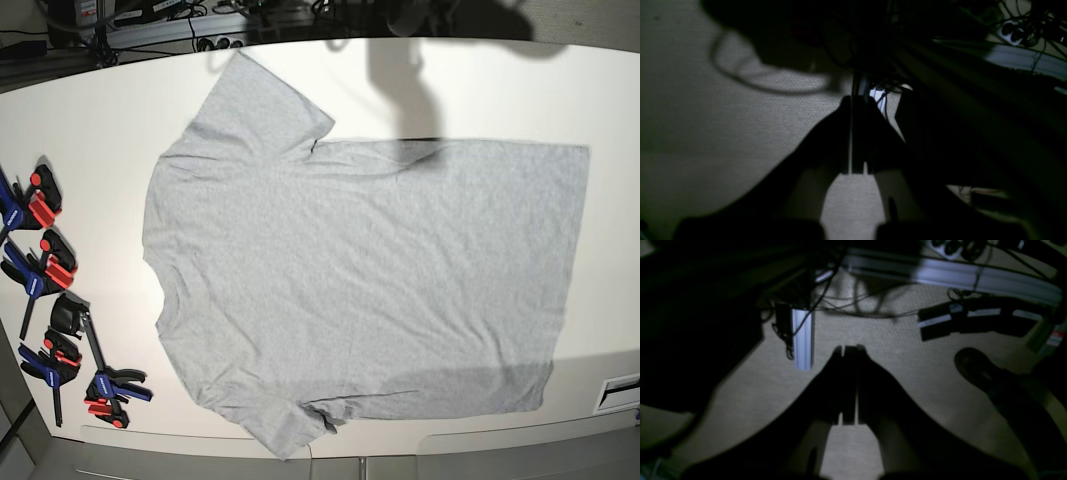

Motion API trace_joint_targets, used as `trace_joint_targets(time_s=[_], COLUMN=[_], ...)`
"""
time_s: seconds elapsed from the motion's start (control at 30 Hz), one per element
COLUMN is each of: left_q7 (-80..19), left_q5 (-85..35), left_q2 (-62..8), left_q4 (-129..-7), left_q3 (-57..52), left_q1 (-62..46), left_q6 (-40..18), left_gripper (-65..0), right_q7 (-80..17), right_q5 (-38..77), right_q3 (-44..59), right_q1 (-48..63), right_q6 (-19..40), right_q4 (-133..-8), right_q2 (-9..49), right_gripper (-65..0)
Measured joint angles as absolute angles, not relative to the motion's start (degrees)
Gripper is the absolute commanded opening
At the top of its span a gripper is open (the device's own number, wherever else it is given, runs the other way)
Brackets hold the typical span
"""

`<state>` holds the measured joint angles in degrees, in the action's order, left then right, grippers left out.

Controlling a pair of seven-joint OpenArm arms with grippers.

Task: Fold the T-shirt properly

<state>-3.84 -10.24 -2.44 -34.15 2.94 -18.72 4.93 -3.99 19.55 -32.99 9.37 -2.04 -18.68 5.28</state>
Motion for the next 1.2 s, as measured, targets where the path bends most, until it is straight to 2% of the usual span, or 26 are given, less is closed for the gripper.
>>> trace_joint_targets(time_s=[0.2, 0.43, 0.5, 0.6, 0.87, 1.0, 1.1, 1.2], left_q7=[-3.81, -5.89, -7.05, -11.22, -18.33, -20.01, -21.67, -23.73], left_q5=[-10.26, -13.02, -12.84, -16.75, -18.46, -18.87, -21.23, -25.17], left_q2=[-5.15, -6.5, -6.68, -8.8, -14.15, -16.69, -17.28, -17.3], left_q4=[-44.86, -59.64, -64.82, -73.41, -98.76, -110.52, -117.71, -122.43], left_q3=[2.94, -6.07, -9.17, -11.33, -14.35, -15.33, -15.7, -15.77], left_q1=[-26.98, -39.13, -42.48, -47.37, -61.12, -65.87, -67.68, -67.77], left_q6=[4.97, 4.89, 4.27, -0.25, -0.69, -2.61, -6.33, -12.51], left_gripper=[-65.0, -65.0, -65.0, -65.0, -65.0, -65.0, -65.0, -65.0], right_q7=[-2.98, -2.83, -3.14, -3.6, -4.89, -7.64, -9.37, -11.53], right_q5=[19.55, 19.59, 19.59, 19.62, 26.13, 26.39, 31.4, 36.56], right_q3=[-31.66, -18.5, -14.31, -9.67, -1.93, 2.74, 6.44, 10.22], right_q1=[16.25, 27.64, 31.38, 37.78, 55.0, 60.82, 62.72, 62.98], right_q6=[-7.18, -7.73, -7.09, -5.48, -4.43, -1.52, 0.93, 4.21], right_q4=[-27.29, -43.24, -48.18, -56.58, -84.79, -97.67, -105.75, -110.83], right_q2=[8.34, 10.9, 11.33, 12.21, 13.85, 13.82, 13.93, 13.96], right_gripper=[-65.0, -65.0, -65.0, -65.0, -65.0, -65.0, -65.0, -65.0])
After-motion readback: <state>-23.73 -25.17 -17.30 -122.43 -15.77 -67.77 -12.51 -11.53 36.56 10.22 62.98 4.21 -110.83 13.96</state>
